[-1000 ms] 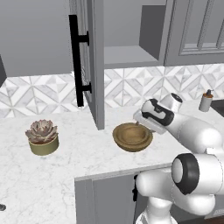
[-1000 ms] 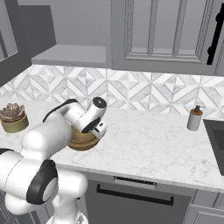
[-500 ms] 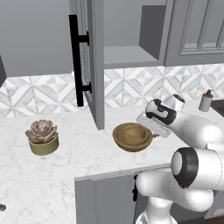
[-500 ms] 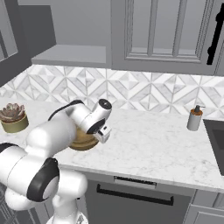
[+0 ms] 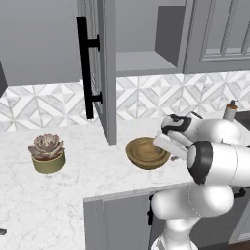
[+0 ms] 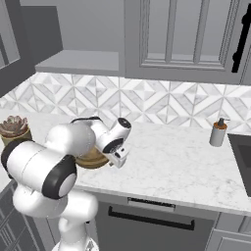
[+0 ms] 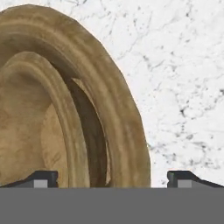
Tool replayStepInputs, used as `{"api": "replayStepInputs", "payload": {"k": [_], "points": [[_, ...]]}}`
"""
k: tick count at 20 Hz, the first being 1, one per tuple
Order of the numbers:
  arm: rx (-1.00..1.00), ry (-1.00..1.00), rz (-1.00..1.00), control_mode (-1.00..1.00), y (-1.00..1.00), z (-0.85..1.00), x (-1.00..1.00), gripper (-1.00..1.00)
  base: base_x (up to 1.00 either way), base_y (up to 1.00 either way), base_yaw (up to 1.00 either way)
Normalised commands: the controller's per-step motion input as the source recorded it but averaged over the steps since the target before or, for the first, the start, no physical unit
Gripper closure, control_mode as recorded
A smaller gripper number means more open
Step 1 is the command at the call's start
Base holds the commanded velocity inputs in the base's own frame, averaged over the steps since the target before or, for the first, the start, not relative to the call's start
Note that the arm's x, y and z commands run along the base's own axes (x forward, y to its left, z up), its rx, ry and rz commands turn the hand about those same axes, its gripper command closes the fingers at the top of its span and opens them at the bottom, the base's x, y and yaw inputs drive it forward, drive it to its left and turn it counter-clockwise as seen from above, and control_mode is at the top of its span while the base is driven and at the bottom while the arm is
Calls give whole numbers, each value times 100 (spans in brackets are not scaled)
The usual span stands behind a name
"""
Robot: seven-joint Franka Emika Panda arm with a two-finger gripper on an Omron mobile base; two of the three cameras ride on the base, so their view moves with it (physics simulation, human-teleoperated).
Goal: Pick up the bowls on the counter and stack them on top of one another in the open cabinet. Place the smaller bowl on top of the larger bowl.
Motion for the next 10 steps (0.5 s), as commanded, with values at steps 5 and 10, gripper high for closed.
{"api": "replayStepInputs", "payload": {"k": [5, 10], "points": [[0, 0, 3, -100, 3, -41, 25, -100, 0, 0, 0], [0, 0, 0, -100, 29, -38, 26, 100, 0, 0, 0]]}}
